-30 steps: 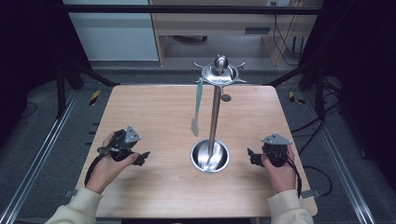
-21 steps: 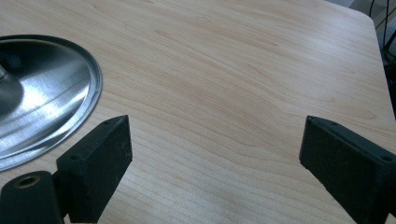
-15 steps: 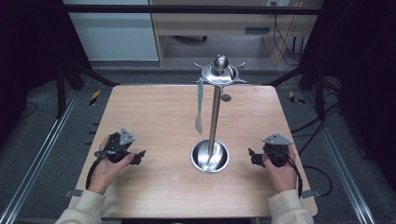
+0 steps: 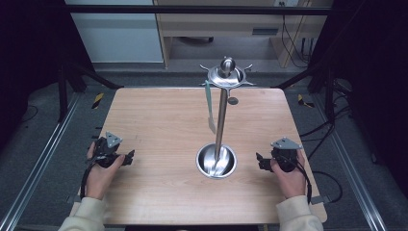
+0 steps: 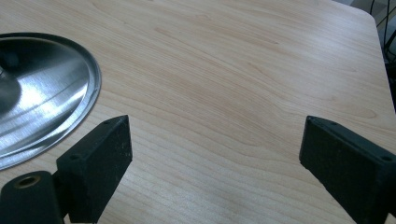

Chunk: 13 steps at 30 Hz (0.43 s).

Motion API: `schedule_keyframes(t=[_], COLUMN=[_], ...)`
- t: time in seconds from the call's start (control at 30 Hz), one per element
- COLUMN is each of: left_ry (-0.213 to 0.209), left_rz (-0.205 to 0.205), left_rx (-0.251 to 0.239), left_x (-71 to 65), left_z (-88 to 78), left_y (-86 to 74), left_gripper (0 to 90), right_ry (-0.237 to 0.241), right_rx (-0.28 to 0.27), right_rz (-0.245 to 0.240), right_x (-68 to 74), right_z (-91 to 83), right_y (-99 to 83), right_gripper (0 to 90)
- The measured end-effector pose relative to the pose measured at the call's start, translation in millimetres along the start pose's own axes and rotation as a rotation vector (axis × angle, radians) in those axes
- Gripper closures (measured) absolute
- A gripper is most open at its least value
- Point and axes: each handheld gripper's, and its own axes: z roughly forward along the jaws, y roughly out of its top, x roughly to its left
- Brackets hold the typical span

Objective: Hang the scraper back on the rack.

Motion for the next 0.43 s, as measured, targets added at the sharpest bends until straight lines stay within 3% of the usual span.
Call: schedule_keyframes(t=[0.07,0.13,0.17,0.43], left_ry=[0.008,-0.01,-0.05,-0.083], left_rz=[-0.006,-0.03,-0.057,-0.071], left_rx=[-0.009,-0.016,-0.019,-0.014], left_x=[0.3,0.2,-0.7,1.1], left_z=[-2.3,-5.9,-10.2,-15.5], left_y=[-1.3,-3.7,-6.5,-12.4], left_gripper=[9.5,9.5,9.4,8.9], right_ry=[0.002,0.007,0.008,0.009], right_rx=[0.0,-0.003,-0.002,0.002], right_rz=[-0.006,0.005,0.008,-0.005], right_x=[0.2,1.3,1.5,0.4], right_z=[0.0,-0.3,-0.4,0.8], right_y=[0.2,0.5,0.3,0.9], right_gripper=[9.6,9.6,9.5,9.3])
